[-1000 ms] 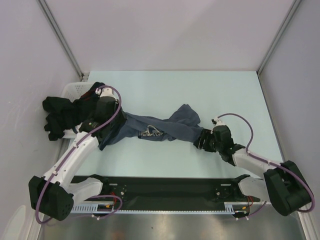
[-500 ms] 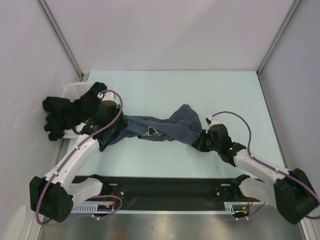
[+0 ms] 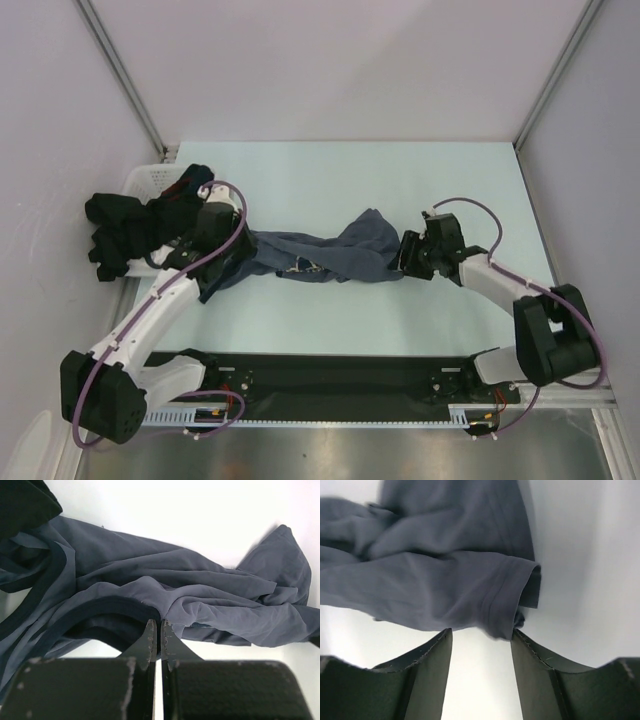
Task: Fold and stack the tank tops
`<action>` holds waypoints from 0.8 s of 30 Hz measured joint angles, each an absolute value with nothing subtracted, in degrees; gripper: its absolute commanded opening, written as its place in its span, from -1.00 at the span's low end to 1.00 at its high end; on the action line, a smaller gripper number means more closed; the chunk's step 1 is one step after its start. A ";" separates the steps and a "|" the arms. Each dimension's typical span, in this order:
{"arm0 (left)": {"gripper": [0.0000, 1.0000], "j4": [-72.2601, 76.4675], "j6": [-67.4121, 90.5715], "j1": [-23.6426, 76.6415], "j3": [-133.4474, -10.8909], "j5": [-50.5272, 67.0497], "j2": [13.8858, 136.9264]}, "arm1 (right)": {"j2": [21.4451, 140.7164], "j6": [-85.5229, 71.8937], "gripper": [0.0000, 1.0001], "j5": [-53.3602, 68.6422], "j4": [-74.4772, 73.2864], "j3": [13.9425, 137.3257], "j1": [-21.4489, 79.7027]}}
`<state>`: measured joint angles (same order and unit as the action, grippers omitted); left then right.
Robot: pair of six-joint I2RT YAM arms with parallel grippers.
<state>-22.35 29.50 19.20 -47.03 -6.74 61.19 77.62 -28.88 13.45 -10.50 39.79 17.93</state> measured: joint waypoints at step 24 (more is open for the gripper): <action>-0.99 -22.44 28.84 19.20 -51.20 -7.35 66.70 | 69.25 -26.61 0.02 11.49 -7.99 29.69 20.84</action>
<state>-22.44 28.84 19.20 -51.20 -7.35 66.70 69.25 -26.61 11.49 -7.99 29.69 20.84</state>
